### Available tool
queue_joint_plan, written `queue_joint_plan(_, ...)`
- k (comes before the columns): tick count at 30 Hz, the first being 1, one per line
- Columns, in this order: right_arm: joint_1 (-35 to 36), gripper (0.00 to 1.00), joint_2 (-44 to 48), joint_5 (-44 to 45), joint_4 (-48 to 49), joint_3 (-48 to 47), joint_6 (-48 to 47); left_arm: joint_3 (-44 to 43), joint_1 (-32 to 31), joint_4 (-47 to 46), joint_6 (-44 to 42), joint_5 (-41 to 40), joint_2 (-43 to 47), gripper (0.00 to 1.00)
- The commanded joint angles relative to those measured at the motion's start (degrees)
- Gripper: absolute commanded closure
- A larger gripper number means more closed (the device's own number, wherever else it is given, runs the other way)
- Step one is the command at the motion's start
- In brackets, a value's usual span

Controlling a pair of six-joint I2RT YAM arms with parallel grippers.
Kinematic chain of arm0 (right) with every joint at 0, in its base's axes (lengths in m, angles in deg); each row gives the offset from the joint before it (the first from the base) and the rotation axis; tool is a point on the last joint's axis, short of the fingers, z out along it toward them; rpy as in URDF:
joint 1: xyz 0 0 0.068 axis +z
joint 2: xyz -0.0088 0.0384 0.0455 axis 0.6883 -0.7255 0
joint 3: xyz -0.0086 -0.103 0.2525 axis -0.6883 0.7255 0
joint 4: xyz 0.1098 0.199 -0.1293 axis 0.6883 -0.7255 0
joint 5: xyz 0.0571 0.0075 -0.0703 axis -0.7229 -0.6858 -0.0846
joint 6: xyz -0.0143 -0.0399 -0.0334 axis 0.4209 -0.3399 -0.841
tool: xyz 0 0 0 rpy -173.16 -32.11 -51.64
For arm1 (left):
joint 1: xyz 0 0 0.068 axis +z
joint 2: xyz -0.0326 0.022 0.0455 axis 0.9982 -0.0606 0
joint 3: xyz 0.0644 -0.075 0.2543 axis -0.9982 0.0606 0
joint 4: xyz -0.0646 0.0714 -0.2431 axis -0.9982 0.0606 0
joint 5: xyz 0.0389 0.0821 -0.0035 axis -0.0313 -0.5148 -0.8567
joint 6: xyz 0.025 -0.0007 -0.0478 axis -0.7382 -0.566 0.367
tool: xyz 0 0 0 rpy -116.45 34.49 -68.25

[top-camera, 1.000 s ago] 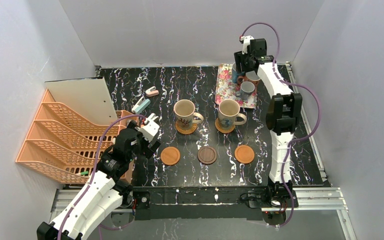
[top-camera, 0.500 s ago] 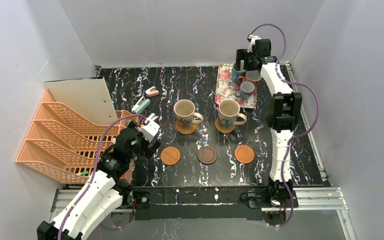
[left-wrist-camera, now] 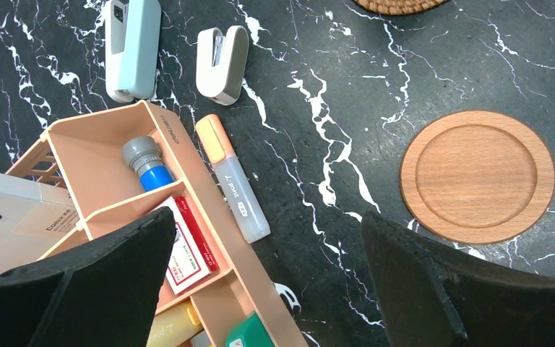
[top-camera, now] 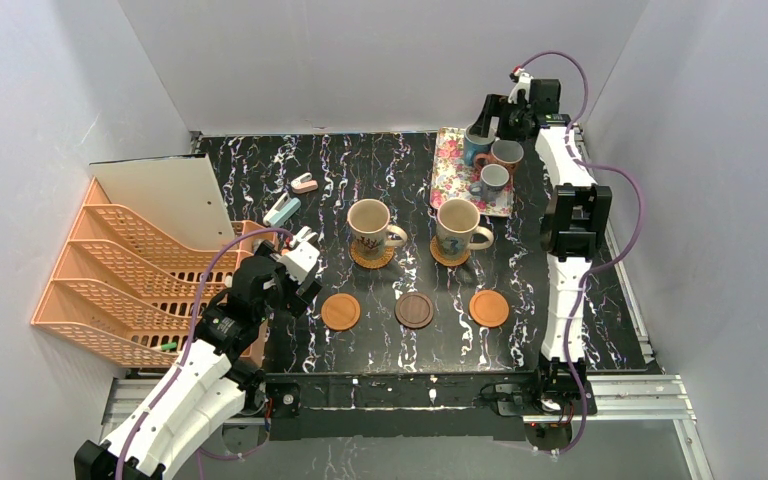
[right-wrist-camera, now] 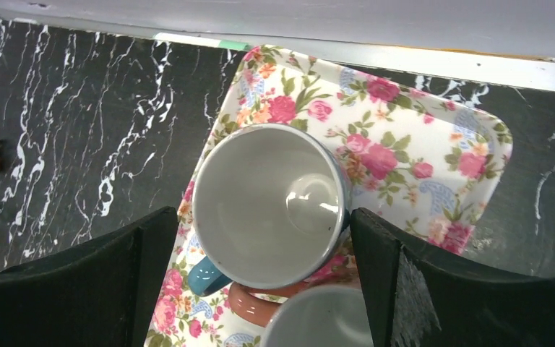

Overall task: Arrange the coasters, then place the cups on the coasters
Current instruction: Pick up the cup from the tray.

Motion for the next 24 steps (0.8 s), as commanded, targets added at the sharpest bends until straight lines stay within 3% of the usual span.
queue_joint_plan(1,0.89,0.04,-2.07,-8.51,0.69,-3.61,0.61,0.74,0.25,-0.55,-0.15,-0.75,-0.03,0.02)
queue_joint_plan(15,4.52,0.02,-6.75,-9.85,2.89,-8.25,-1.49,0.7,0.25,-0.7,-0.04,-0.75,-0.21,0.02)
queue_joint_plan(24,6.93,0.03,-6.42,2.68,0.48,-13.91,-4.72,0.7,0.25,-0.63,-0.01,-0.66,-0.21,0.02)
